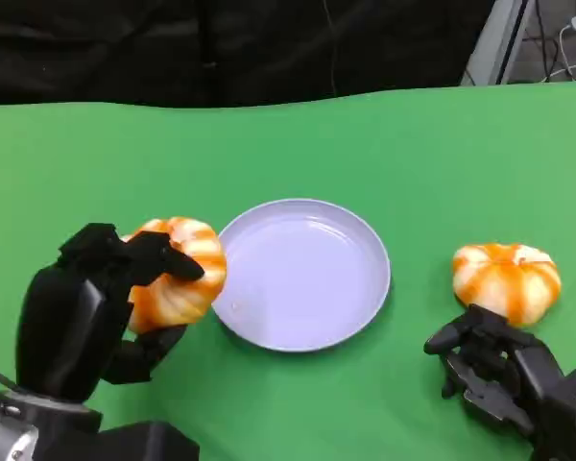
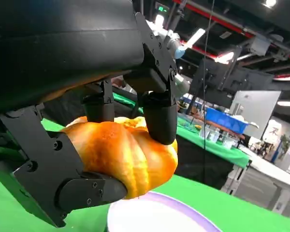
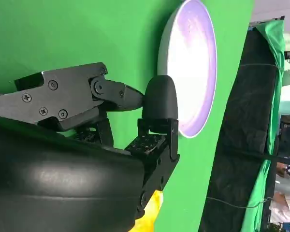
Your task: Grasp the bread from the table and place it into the plate.
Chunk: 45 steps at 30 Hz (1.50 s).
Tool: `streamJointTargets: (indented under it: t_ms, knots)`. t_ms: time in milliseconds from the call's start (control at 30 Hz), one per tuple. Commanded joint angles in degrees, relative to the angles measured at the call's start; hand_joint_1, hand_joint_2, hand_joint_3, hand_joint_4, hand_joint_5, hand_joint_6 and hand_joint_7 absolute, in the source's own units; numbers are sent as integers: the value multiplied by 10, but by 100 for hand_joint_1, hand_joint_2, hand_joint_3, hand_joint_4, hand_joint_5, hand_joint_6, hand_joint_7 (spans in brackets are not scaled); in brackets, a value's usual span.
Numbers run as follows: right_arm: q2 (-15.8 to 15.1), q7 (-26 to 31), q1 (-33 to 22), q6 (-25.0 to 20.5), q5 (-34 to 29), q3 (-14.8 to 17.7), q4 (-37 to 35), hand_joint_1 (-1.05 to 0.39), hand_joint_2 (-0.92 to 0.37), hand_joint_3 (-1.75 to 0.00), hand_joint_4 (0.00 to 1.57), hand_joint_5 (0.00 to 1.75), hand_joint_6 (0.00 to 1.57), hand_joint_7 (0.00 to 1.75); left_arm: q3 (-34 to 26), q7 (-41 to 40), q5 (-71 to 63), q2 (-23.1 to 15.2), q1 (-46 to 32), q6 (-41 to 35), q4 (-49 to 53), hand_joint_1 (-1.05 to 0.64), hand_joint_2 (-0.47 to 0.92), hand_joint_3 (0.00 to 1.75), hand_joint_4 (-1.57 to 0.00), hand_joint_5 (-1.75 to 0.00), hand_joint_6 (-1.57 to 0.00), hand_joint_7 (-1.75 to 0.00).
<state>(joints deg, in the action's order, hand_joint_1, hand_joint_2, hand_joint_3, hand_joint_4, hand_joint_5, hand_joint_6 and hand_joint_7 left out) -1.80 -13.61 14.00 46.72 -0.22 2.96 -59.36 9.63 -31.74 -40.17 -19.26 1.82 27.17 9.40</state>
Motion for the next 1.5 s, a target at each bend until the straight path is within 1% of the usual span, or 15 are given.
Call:
streamJointTargets:
  t_ms: [33,100,200,233,367,467,500,533,600,833,1100,1133,1200,1300,1500]
  knots:
    - [-4,2,0,-2,0,0,-5,-25,-92,-49,60,175,68,122,0,2,-8,-4,8,-1,3,-6,38,118,-92,-153,-98,-109]
    - [-4,3,0,-2,0,0,-5,-25,-92,-49,60,175,68,122,1,4,-8,-3,11,0,4,-6,39,118,-93,-153,-99,-109]
    - [-5,5,0,-2,-2,-1,-5,-24,-92,-49,61,175,68,122,5,9,-3,0,22,4,12,-5,39,116,-90,-157,-98,-110]
    - [-5,5,0,-2,-2,-1,-5,-25,-92,-49,61,175,68,122,8,11,-2,1,27,5,15,-4,39,116,-86,-163,-95,-115]
    - [-5,4,0,-4,0,-1,-5,-24,-92,-49,61,175,68,122,19,5,-6,4,47,13,39,-4,38,111,-81,-169,-90,-121]
    - [-5,4,0,-4,0,-1,-5,-24,-92,-49,61,175,68,122,19,3,-6,4,49,15,42,-4,39,110,-81,-170,-90,-122]
    - [-3,5,-1,-3,0,-1,-4,-24,-92,-49,61,175,68,122,28,4,-8,11,62,19,59,-4,39,110,-81,-170,-90,-122]
    - [-2,6,-2,-2,0,-1,-3,-24,-92,-49,61,175,68,122,35,4,-9,17,72,23,72,-5,40,106,-78,-171,-88,-123]
    - [-1,7,-3,-1,0,-2,-2,-24,-92,-49,61,175,68,122,44,2,-9,22,84,28,88,-5,42,103,-77,-172,-87,-123]
    - [0,13,-6,-1,-5,-5,2,-24,-92,-50,62,175,68,120,72,4,-14,47,133,25,141,-7,47,101,-79,-169,-87,-126]
    - [-1,17,-6,-1,-7,-7,3,-25,-92,-50,62,175,69,120,77,-1,-12,48,142,29,155,-7,46,102,-78,-170,-85,-128]
    - [1,17,-9,0,-7,-7,6,-25,-92,-50,62,175,69,120,85,9,-7,60,163,30,179,-7,46,102,-78,-171,-85,-128]
    - [2,17,-13,1,-7,-9,11,-23,-92,-50,63,175,69,120,95,20,0,74,191,35,214,-6,48,98,-74,-173,-80,-135]
    - [3,18,-15,1,-8,-10,12,-22,-92,-50,63,175,69,120,102,26,3,83,212,34,241,-6,49,96,-73,-173,-79,-137]
    - [3,14,-17,6,-5,-10,11,-21,-92,-51,64,175,68,120,111,43,14,102,254,29,299,-6,56,84,-70,-175,-76,-138]
